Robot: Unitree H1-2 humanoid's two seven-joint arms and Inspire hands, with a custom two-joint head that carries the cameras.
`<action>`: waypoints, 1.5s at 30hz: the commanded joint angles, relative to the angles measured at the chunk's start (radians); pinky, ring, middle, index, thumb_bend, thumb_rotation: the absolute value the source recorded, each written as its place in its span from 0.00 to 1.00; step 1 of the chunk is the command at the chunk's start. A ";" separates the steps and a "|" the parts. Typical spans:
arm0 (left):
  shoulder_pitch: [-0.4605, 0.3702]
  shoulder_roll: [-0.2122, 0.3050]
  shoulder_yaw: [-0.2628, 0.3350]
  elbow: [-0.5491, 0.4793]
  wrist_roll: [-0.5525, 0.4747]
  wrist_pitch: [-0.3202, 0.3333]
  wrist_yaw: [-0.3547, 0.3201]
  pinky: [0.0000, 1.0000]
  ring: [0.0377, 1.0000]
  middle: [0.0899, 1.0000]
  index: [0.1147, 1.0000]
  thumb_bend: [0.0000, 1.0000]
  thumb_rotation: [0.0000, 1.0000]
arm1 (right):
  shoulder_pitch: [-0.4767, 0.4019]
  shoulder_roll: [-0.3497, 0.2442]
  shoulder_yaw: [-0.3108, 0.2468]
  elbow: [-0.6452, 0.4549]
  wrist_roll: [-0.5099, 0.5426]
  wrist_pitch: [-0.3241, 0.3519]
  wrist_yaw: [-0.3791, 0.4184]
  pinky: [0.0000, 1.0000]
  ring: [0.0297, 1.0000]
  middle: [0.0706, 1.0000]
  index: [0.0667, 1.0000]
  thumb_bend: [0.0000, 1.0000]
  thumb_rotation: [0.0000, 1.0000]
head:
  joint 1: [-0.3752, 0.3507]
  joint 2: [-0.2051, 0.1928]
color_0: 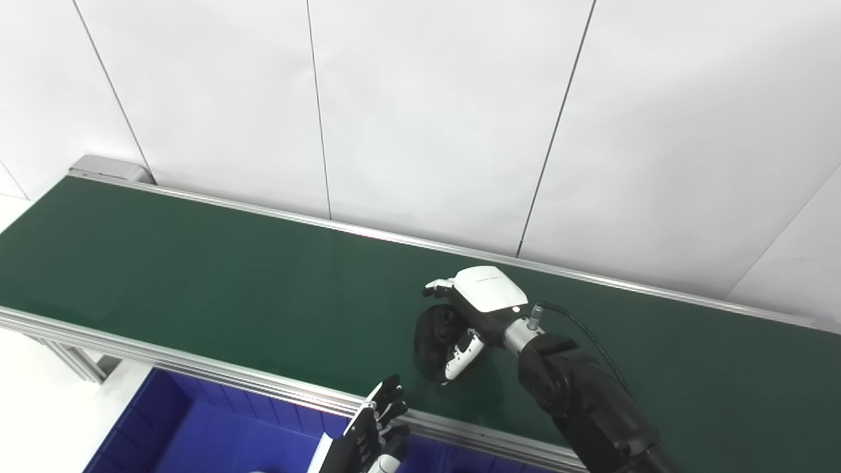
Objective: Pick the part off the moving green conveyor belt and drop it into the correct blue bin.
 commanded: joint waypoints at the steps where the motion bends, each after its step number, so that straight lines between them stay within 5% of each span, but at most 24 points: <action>1: 0.002 -0.018 -0.021 -0.036 -0.006 -0.018 -0.008 0.80 0.89 0.93 0.92 0.40 0.70 | -0.044 0.002 0.014 -0.031 -0.010 0.006 0.054 0.34 0.41 0.52 0.70 0.91 0.17 | 0.000 -0.001; 2: 0.002 -0.018 -0.021 -0.036 -0.001 -0.019 -0.006 0.80 0.89 0.93 0.92 0.40 0.70 | -0.049 -0.001 0.022 -0.033 -0.015 0.016 0.084 0.34 0.40 0.49 0.68 0.88 0.13 | 0.000 0.000; 3: 0.002 -0.018 -0.022 -0.037 0.002 -0.020 -0.005 0.79 0.89 0.92 0.92 0.40 0.71 | -0.052 -0.003 0.026 -0.034 -0.019 0.021 0.103 0.35 0.40 0.43 0.56 0.64 0.04 | 0.000 0.000; 5: 0.003 -0.018 -0.022 -0.037 0.005 -0.019 -0.003 0.80 0.89 0.92 0.92 0.40 0.72 | -0.049 -0.001 0.023 -0.023 -0.021 0.026 0.104 0.35 0.40 0.41 0.51 0.55 0.01 | 0.000 0.000; 12: 0.005 -0.017 -0.020 -0.043 -0.009 -0.011 -0.006 0.81 0.90 0.93 0.93 0.41 0.73 | -0.029 0.000 0.017 -0.009 -0.028 -0.001 0.038 0.31 0.35 0.39 0.49 0.52 0.00 | -0.001 0.004; 27: 0.002 -0.015 -0.014 -0.035 -0.023 -0.021 -0.005 0.78 0.89 0.93 0.94 0.40 0.72 | 0.000 -0.014 -0.005 -0.038 -0.001 -0.007 0.034 0.32 0.36 0.39 0.49 0.52 0.00 | -0.015 0.013; 36: 0.006 0.008 -0.005 -0.072 -0.046 0.016 -0.018 0.80 0.90 0.95 0.96 0.41 0.74 | -0.016 -0.100 -0.031 -0.293 0.032 -0.009 0.196 0.34 0.38 0.40 0.50 0.52 0.00 | -0.086 0.041; 45: 0.014 0.048 0.021 -0.161 -0.140 0.124 -0.047 0.89 0.96 0.98 1.00 0.46 0.79 | 0.025 -0.299 -0.082 -0.657 0.009 -0.001 0.451 0.30 0.34 0.38 0.50 0.52 0.00 | -0.234 0.098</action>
